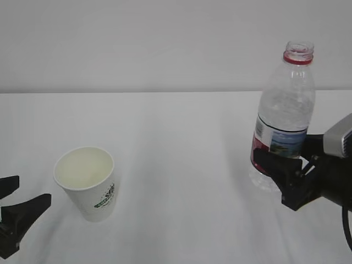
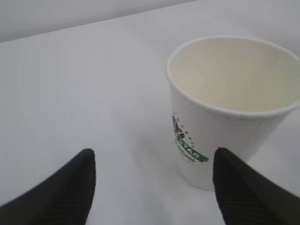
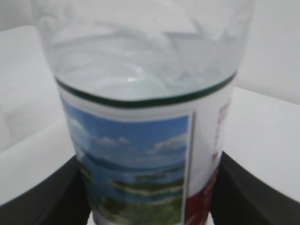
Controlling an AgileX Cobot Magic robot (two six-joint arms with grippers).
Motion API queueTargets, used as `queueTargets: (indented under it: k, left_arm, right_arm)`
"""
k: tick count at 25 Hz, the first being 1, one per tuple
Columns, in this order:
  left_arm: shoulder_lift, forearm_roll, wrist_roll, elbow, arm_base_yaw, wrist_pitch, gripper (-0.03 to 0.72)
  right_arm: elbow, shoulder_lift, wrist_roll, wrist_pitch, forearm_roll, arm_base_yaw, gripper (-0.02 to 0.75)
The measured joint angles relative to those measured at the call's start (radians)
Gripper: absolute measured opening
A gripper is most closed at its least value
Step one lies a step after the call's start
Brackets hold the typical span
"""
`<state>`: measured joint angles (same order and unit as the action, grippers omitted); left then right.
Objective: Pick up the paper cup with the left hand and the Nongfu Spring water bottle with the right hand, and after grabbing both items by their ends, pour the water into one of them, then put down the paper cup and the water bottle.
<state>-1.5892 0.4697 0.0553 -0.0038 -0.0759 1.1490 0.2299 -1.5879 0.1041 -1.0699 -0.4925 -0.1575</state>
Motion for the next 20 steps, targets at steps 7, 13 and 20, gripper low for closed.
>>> queueTargets:
  k: [7, 13, 20]
  left_arm:
    - [0.0, 0.074, -0.002, 0.0, 0.0, 0.0, 0.57]
    - [0.0, 0.148, -0.002, 0.0, 0.0, 0.0, 0.57]
    - [-0.008, 0.152, -0.002, 0.0, 0.0, 0.0, 0.595]
  right_arm:
    - [-0.061, 0.018, -0.017, 0.0, 0.036, 0.0, 0.505]
    - [-0.065, 0.021, -0.026, 0.0, 0.036, 0.0, 0.504]
    - [-0.065, 0.021, -0.028, 0.0, 0.038, 0.0, 0.505]
